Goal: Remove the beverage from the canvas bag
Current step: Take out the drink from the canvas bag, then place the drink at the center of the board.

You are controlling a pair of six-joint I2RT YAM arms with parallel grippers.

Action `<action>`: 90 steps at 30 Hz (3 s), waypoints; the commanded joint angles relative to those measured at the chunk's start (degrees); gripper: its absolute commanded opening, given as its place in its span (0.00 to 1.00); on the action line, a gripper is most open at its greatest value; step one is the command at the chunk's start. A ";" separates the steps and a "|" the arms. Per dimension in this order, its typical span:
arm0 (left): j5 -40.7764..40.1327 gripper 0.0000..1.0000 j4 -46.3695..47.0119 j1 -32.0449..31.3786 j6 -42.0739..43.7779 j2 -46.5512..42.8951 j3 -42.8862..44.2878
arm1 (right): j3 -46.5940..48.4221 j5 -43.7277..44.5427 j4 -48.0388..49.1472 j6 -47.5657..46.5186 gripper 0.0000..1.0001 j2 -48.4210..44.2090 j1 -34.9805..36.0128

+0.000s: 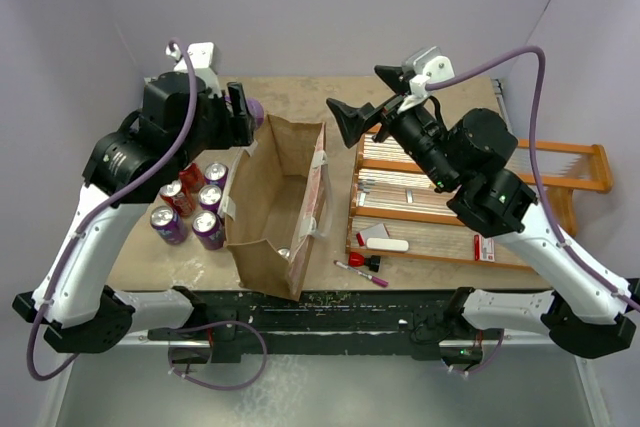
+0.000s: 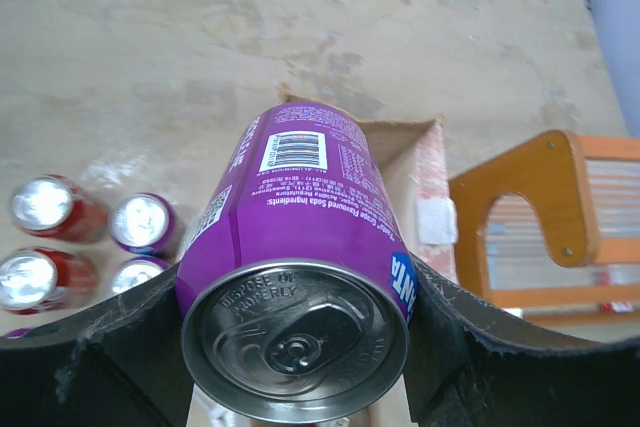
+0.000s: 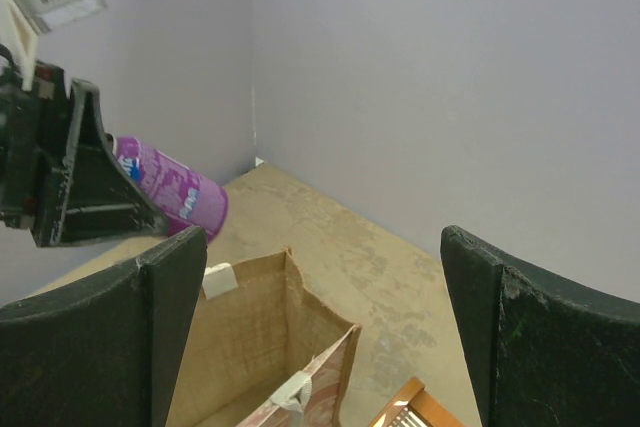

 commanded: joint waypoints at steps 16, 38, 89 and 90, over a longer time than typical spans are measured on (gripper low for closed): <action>-18.44 0.00 11.48 18.66 7.88 -5.50 -14.05 | 2.41 -2.09 1.41 0.01 1.00 -1.60 -0.15; 1.36 0.00 27.76 49.78 0.28 9.65 -27.45 | 0.21 -2.00 0.93 1.22 1.00 -3.38 -0.15; 12.07 0.99 26.56 55.51 3.06 18.28 -25.01 | 1.51 -2.71 -1.88 -1.03 1.00 -0.21 -0.15; 13.38 0.99 26.83 55.51 2.38 16.54 -25.17 | 1.67 -2.79 -1.91 -0.96 1.00 0.17 -0.15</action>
